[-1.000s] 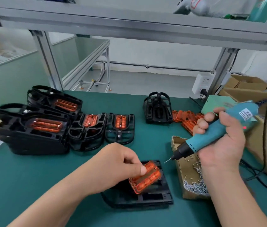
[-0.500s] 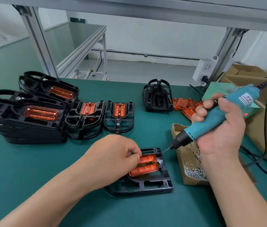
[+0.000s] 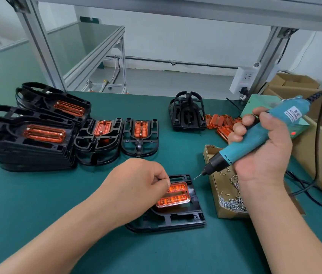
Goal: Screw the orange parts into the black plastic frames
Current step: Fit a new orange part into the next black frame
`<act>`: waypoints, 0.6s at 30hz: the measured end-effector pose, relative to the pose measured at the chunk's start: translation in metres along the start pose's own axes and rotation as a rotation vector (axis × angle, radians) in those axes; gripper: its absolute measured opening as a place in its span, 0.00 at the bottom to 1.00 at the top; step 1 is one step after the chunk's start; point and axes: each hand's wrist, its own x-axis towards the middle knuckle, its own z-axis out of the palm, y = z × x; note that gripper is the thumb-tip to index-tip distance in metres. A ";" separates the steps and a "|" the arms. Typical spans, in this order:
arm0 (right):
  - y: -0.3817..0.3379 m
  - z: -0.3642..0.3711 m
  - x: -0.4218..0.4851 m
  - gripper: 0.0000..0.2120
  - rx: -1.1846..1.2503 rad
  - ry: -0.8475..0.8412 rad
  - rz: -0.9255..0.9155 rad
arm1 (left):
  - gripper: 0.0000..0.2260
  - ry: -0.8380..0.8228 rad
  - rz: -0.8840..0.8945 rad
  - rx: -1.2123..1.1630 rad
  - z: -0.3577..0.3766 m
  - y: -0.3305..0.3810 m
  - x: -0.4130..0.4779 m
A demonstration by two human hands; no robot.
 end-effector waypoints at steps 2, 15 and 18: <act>0.000 -0.001 0.000 0.05 -0.002 0.000 -0.003 | 0.09 -0.012 0.013 0.021 0.003 0.005 0.000; -0.001 -0.002 0.000 0.04 0.004 -0.007 -0.004 | 0.07 0.056 0.114 0.281 0.019 0.006 0.006; -0.002 -0.001 0.000 0.04 0.003 -0.004 -0.004 | 0.10 0.032 0.132 0.200 0.015 0.002 0.001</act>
